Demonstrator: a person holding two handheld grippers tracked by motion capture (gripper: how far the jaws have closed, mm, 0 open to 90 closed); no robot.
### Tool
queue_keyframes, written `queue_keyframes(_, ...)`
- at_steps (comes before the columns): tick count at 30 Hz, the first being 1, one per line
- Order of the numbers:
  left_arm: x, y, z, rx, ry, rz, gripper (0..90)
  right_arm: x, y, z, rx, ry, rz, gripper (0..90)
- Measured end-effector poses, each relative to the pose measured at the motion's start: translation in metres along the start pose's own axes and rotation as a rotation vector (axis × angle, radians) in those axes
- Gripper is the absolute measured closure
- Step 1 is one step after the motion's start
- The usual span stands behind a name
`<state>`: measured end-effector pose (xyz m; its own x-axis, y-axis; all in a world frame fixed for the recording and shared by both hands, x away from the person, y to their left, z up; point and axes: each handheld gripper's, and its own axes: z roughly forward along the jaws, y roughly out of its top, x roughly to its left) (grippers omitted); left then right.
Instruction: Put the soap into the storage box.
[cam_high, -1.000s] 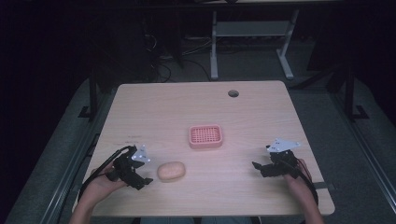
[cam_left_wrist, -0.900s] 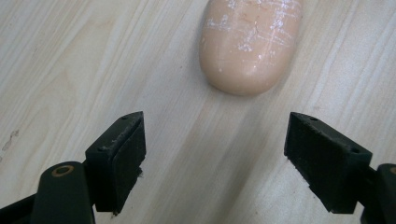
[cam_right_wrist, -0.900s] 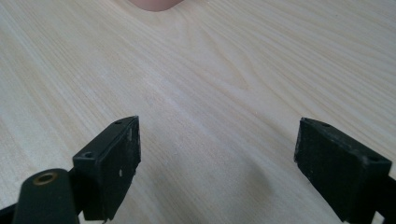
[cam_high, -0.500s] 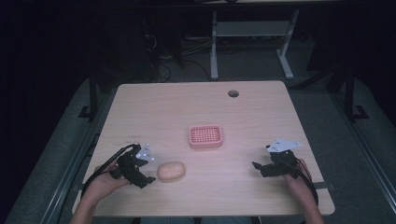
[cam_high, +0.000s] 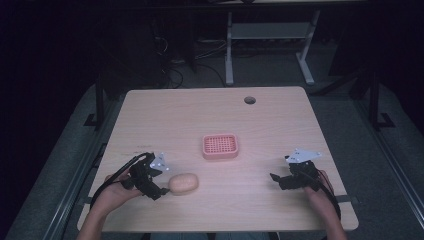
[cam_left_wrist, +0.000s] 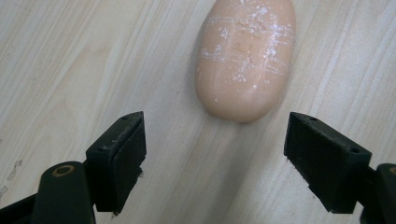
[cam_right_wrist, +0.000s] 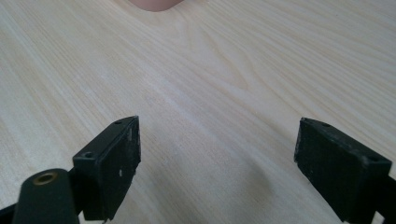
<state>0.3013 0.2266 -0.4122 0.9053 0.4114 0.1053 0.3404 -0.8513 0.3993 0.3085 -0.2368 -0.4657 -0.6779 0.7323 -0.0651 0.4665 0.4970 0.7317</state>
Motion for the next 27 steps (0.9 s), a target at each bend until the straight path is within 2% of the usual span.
queue_keyframes(10, 0.001, 0.012, 0.002, 0.008, -0.01, 0.023, 21.0, -0.001, -0.001, 0.0, -0.006, 0.006, 0.004, 13.9)
queue_keyframes(16, -0.001, 0.024, 0.009, 0.031, -0.024, 0.051, 21.0, -0.001, 0.0, -0.001, -0.012, 0.006, 0.003, 13.9)
queue_keyframes(27, -0.002, 0.035, 0.019, 0.043, -0.05, 0.059, 21.0, -0.001, 0.0, 0.0, -0.014, 0.01, -0.001, 13.9)
